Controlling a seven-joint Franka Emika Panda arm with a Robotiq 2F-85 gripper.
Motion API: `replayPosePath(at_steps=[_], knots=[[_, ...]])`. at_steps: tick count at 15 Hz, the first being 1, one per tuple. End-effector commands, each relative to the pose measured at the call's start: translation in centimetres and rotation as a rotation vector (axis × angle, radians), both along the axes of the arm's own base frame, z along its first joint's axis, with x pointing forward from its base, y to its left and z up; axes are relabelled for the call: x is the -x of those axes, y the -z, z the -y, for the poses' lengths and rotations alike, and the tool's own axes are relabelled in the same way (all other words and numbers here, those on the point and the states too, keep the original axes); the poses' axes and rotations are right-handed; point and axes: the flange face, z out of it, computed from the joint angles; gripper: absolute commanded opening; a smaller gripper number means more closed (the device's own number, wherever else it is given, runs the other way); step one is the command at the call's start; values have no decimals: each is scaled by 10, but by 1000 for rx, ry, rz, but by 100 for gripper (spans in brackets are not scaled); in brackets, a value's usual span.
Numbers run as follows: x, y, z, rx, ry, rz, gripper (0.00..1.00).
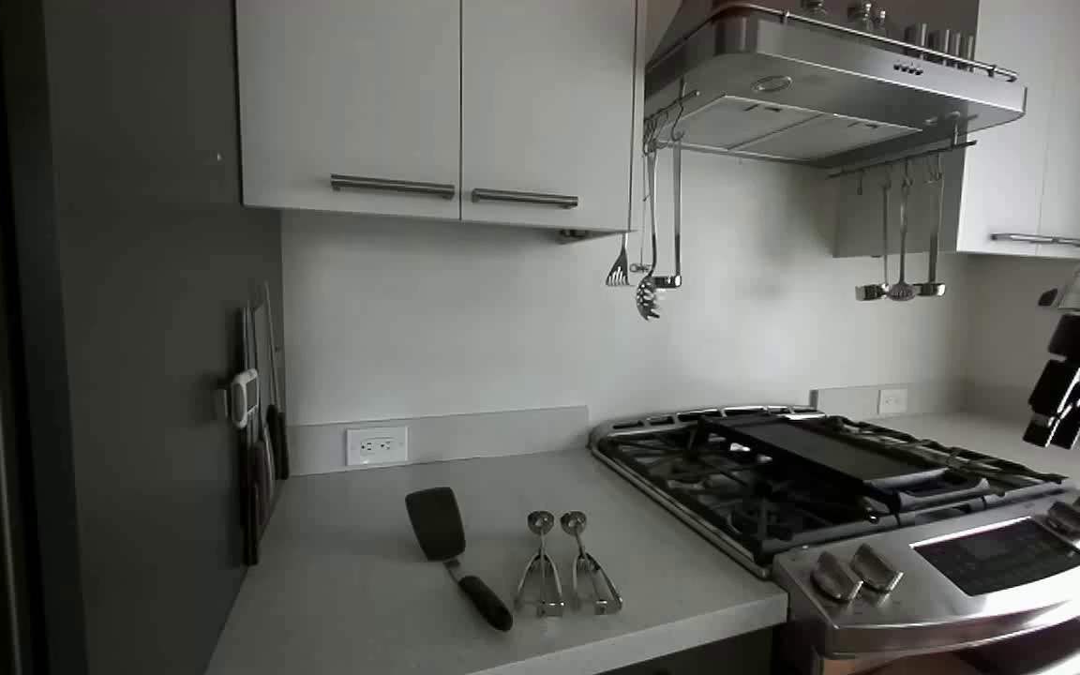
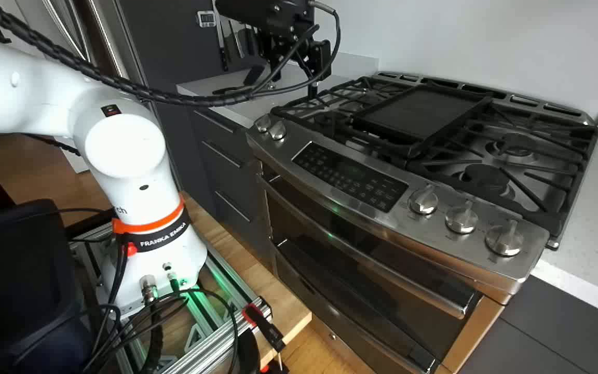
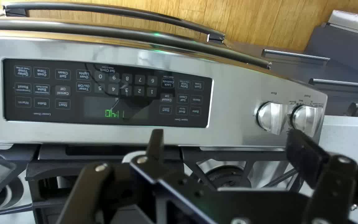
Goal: Push a button on the stove
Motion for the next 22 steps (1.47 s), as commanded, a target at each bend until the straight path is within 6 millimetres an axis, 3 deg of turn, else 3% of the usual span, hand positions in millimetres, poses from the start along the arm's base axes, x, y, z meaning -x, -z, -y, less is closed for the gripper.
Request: replayPosePath(at_steps=[1,7,17,19,22], knots=[[0,-1,0,0,0,-1,100],[0,-1,0,0,0,-1,100],[-27,38,9,230,87,-234,100],[-32,48,18,216,74,-271,74],[-39,65,39,199,108,-317,49]])
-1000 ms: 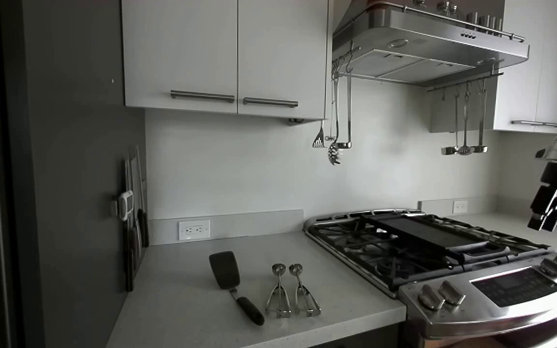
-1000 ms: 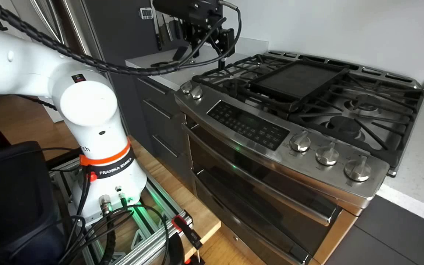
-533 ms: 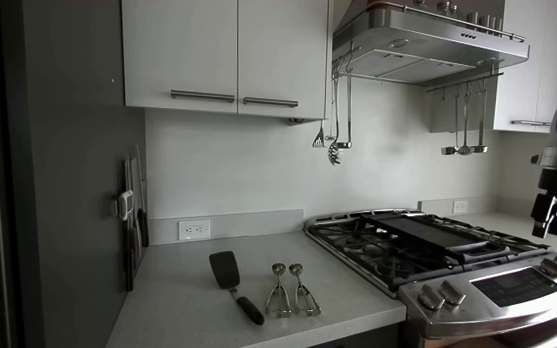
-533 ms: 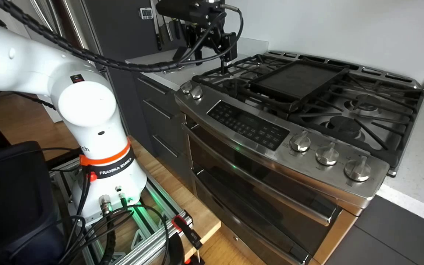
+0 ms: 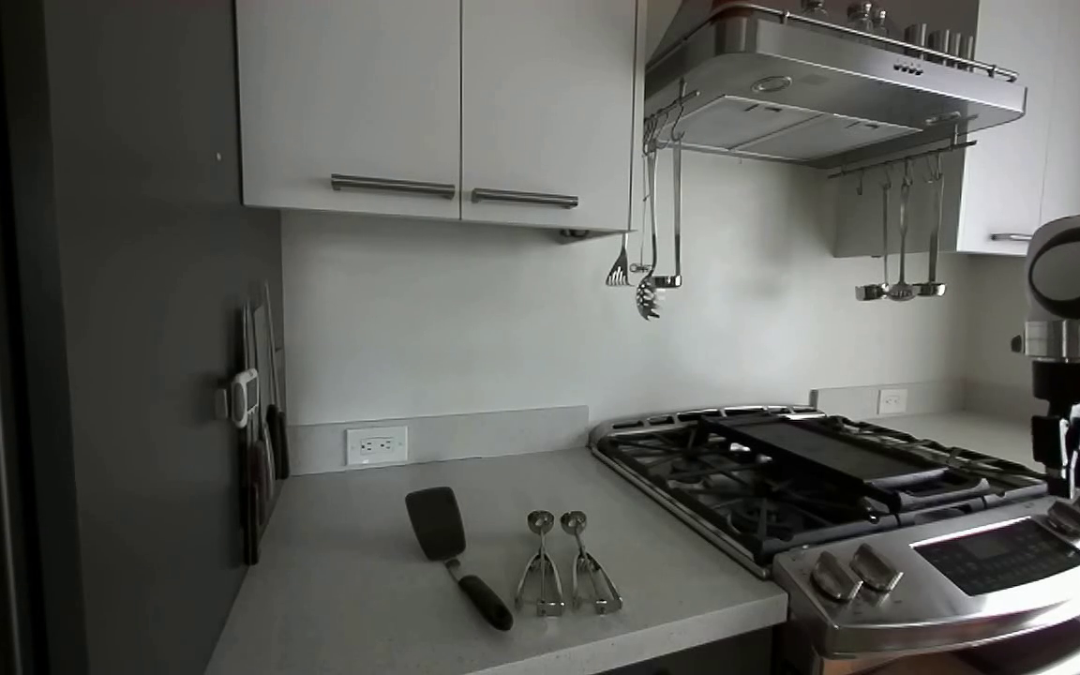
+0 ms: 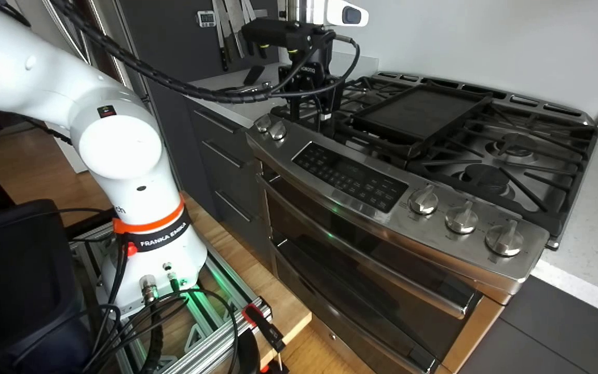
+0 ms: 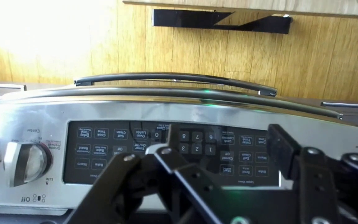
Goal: Push a button on the stove
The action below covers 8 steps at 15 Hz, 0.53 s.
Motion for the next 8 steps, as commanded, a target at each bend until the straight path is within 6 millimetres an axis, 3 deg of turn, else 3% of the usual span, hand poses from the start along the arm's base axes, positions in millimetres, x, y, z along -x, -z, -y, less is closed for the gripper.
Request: replayPosePath(at_steps=[1,6,8], knots=[[-11,20,31,1,41,-67,42],[-25,49,56,-1,107,-74,5],[-33,59,65,9,129,-68,0]])
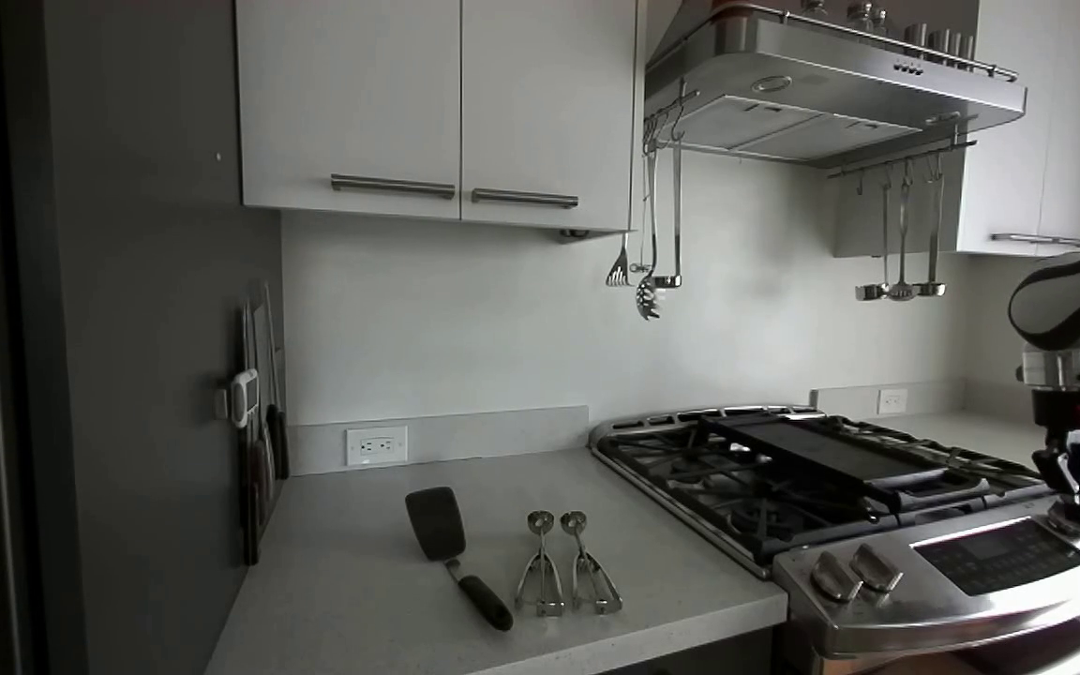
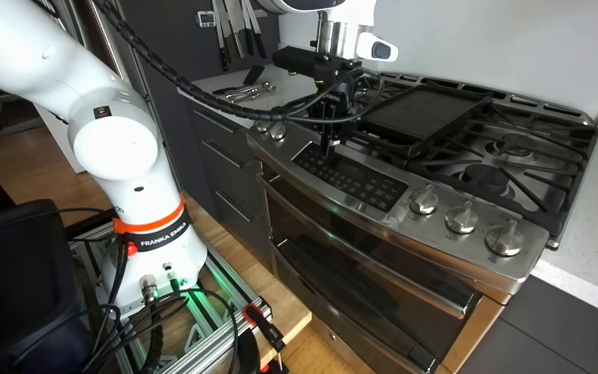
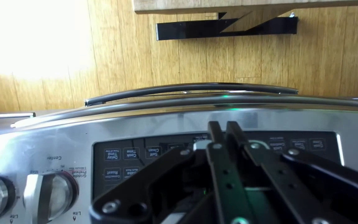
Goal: Push a button on the stove
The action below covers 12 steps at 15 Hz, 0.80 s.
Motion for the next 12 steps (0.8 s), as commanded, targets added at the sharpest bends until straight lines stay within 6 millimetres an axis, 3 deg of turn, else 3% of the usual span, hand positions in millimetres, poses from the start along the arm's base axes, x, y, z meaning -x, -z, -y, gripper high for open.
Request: replayPosePath(at_steps=[1,12], knots=[[-15,22,22,23,40,-13,0],[-32,69,40,39,86,-89,0]])
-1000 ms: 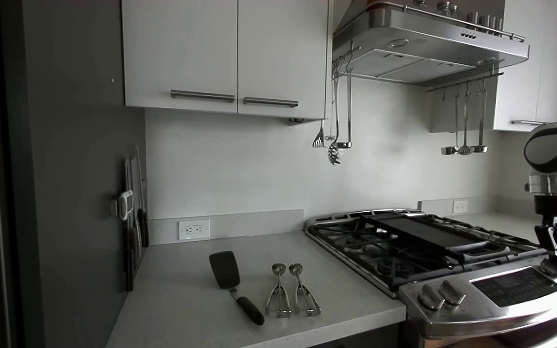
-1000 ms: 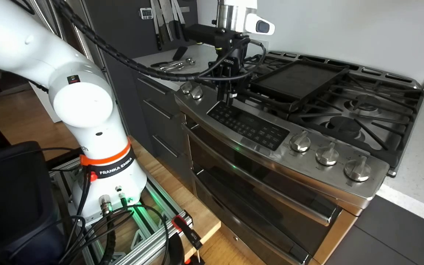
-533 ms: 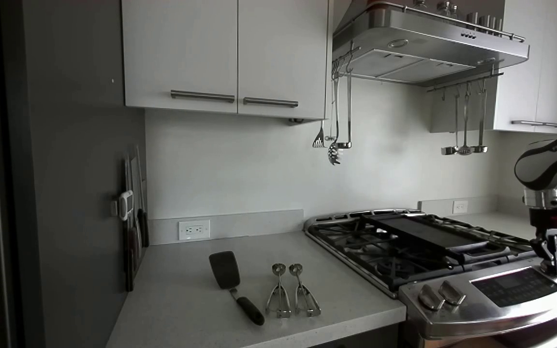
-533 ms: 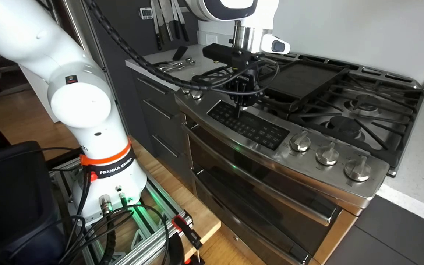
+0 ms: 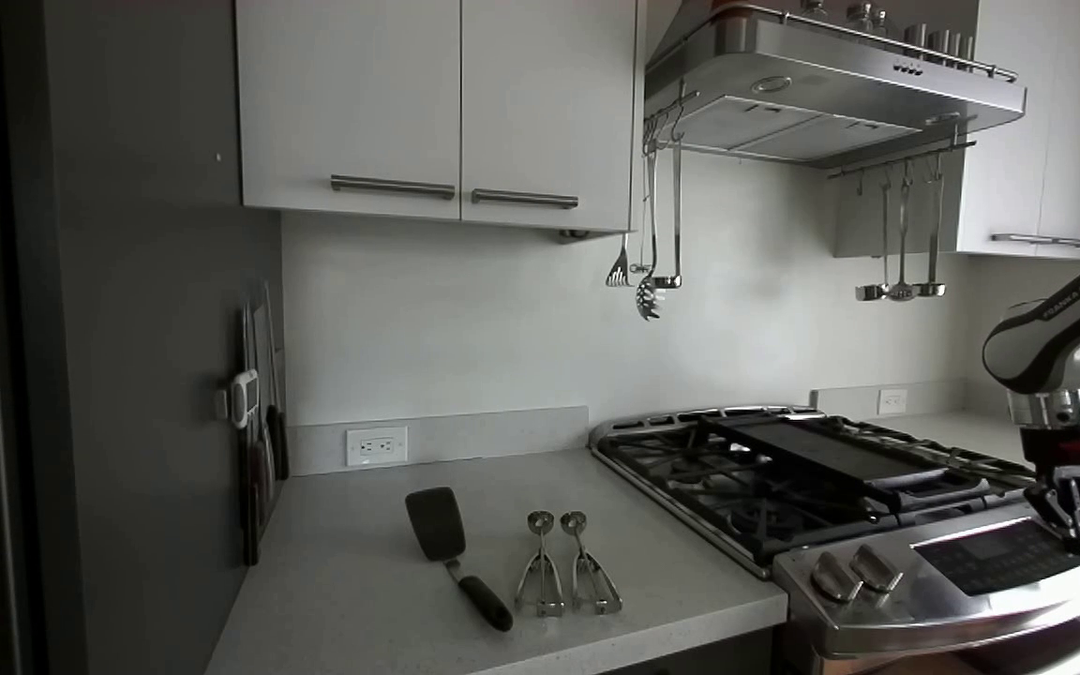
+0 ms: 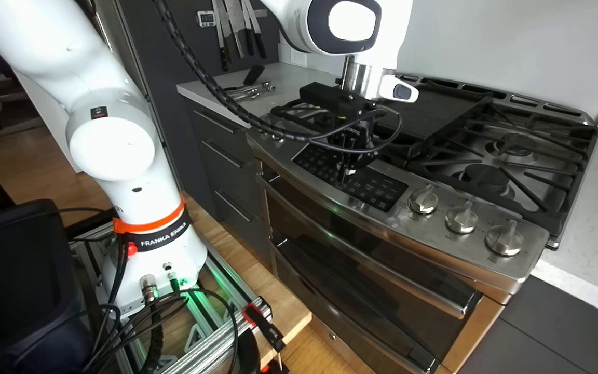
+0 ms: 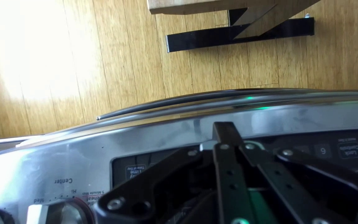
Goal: Push a button on the stove
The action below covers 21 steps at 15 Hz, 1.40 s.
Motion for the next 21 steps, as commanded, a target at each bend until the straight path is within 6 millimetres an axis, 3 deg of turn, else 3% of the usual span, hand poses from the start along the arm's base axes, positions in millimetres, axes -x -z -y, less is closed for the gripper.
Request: replayPosePath(at_steps=[1,21], knots=[[-7,11,7,17,21,-17,0],[-23,34,3,5,16,-23,0]])
